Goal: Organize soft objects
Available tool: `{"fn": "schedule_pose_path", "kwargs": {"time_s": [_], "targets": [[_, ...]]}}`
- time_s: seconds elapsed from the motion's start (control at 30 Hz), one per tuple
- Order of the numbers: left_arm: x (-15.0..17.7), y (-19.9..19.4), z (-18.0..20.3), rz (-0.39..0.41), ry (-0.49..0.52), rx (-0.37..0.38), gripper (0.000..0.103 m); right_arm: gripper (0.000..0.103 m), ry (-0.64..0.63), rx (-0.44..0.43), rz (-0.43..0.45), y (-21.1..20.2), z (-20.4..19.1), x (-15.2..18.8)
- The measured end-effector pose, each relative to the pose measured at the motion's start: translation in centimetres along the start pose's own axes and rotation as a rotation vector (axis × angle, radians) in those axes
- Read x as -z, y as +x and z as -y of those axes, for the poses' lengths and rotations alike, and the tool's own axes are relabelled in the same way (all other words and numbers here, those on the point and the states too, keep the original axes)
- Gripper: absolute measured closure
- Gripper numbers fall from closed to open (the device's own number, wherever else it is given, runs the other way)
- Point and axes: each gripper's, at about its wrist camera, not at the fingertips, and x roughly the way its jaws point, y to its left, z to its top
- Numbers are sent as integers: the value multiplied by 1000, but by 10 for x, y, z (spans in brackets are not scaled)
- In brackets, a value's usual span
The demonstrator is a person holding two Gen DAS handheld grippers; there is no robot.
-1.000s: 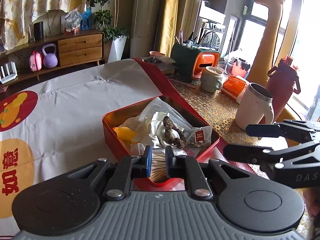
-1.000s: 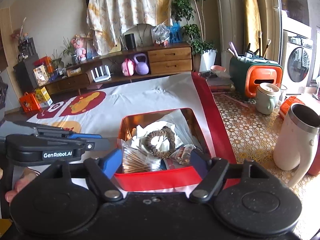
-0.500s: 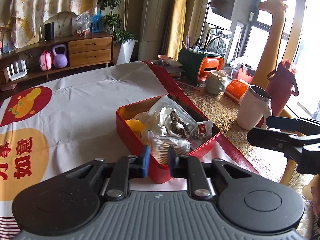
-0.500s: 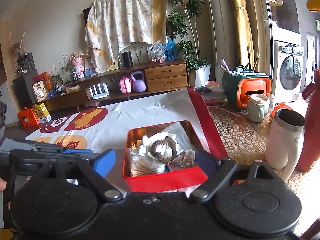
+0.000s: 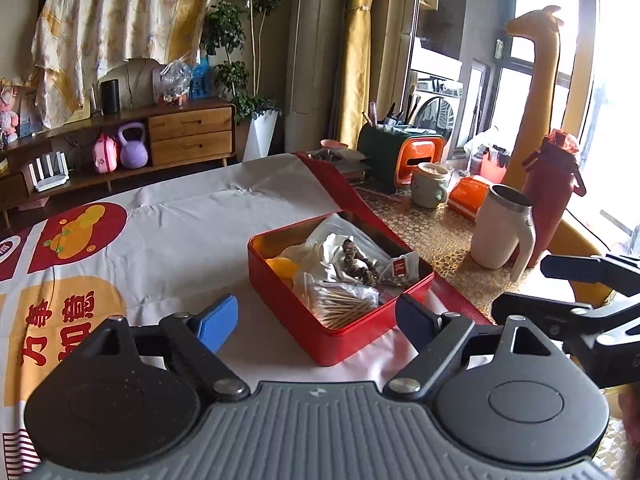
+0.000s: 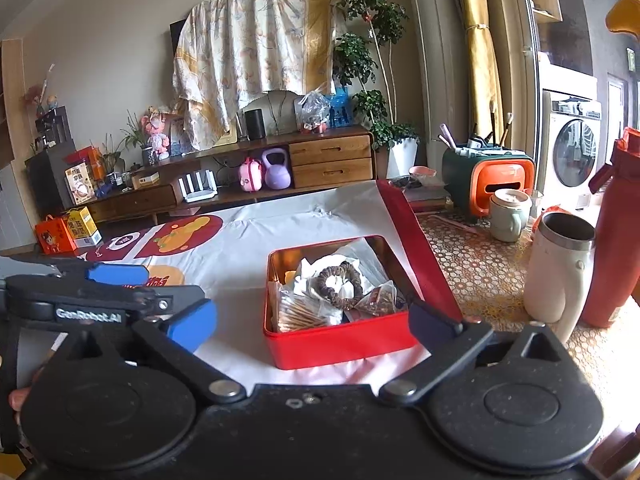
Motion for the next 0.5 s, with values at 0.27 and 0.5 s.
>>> {"fn": "schedule_pose_path", "kwargs": {"time_s": [0.27,0.5], "targets": [[1,-19,4,13,-6,16,2,0,-8,7,-6,-10,-6,7],[2,-31,3,33,-40,21,0,0,6,40,-2,-16,-5,9]]}}
